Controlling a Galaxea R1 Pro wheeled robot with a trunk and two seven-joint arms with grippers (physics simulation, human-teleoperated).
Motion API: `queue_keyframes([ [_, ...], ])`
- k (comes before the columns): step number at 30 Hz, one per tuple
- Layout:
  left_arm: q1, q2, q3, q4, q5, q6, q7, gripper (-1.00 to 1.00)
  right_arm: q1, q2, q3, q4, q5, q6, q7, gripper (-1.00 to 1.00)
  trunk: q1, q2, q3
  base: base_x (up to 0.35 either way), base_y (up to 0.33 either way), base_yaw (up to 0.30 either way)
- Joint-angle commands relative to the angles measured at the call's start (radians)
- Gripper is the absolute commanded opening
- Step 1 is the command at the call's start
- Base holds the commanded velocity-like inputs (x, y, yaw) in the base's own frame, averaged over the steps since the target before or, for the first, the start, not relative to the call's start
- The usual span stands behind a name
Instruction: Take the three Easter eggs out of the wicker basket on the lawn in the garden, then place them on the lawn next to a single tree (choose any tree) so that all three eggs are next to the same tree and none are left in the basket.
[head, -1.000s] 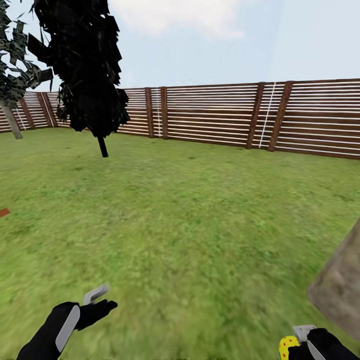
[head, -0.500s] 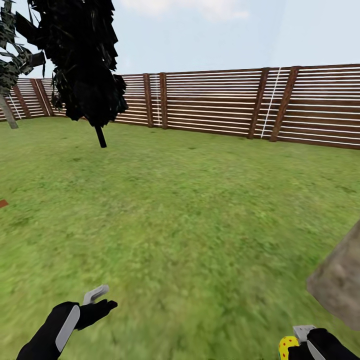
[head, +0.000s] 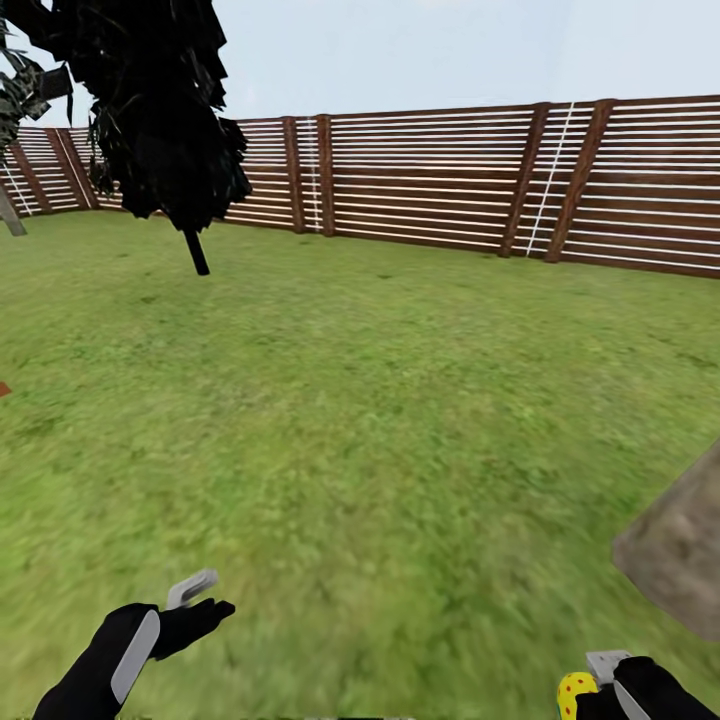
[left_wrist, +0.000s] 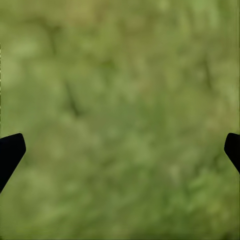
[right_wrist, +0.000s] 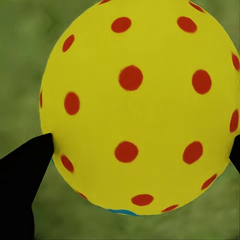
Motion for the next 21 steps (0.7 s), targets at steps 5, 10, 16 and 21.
queue_keyframes([
  [5, 0.0, 0.0, 0.003, -0.001, -0.002, 0.006, -0.005, 1.0, -0.001, -0.002, 0.003, -0.001, 0.005, 0.004, 0.005, -1.0, 0.002, -0.002, -0.02, 0.0, 0.0, 0.0],
  [10, 0.0, 0.0, 0.003, -0.001, -0.001, 0.005, -0.005, 1.0, -0.001, -0.002, 0.002, 0.0, 0.005, 0.004, 0.005, -1.0, 0.004, -0.003, -0.04, 0.0, 0.0, 0.0],
  [16, 0.0, 0.0, 0.003, -0.001, -0.001, 0.005, -0.005, 1.0, -0.001, -0.002, 0.002, 0.0, 0.005, 0.004, 0.005, -1.0, 0.007, -0.004, -0.063, 0.0, 0.0, 0.0],
  [21, 0.0, 0.0, 0.003, -0.001, -0.001, 0.005, -0.005, 1.0, -0.001, -0.002, 0.002, 0.0, 0.005, 0.004, 0.005, -1.0, 0.009, -0.005, -0.082, 0.0, 0.0, 0.0],
])
